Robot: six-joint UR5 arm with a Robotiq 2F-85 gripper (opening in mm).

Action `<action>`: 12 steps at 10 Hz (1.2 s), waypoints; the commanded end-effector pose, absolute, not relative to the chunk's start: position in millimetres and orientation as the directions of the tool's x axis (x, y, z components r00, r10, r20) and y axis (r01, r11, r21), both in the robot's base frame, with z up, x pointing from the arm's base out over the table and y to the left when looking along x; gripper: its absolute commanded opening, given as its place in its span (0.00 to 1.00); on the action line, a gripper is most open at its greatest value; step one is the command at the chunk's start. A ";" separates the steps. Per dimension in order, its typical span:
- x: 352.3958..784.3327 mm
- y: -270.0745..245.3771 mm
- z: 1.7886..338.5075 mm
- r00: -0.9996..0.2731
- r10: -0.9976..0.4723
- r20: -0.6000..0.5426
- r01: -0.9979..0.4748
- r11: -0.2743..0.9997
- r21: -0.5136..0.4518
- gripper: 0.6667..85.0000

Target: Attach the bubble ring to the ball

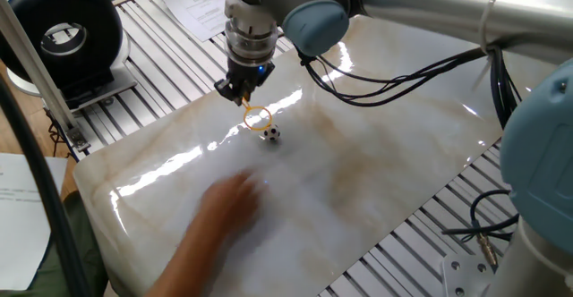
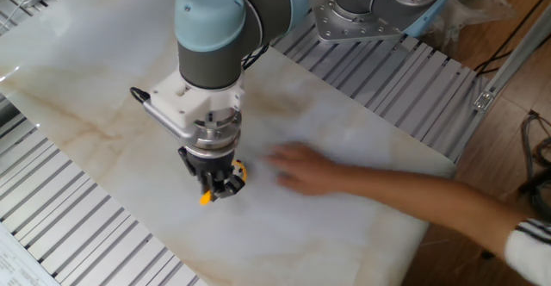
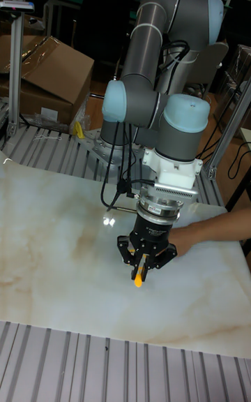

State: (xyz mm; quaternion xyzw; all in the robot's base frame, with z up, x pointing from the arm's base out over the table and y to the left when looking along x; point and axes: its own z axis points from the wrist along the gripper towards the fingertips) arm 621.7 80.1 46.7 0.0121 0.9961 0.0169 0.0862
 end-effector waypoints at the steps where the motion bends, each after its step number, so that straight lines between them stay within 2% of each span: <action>1: 592.1 82.2 49.3 -0.993 0.028 -0.116 0.021 0.998 0.057 0.01; 3: 581.3 77.8 62.1 -0.994 0.023 -0.107 0.018 0.999 0.051 0.01; 6: 592.0 77.9 55.7 -0.990 0.008 -0.142 0.001 0.999 0.052 0.01; 8: 604.4 79.8 68.9 -0.993 0.002 -0.122 0.000 1.000 0.022 0.01; 12: 607.1 85.1 70.1 -0.991 0.011 -0.134 0.006 0.999 0.037 0.01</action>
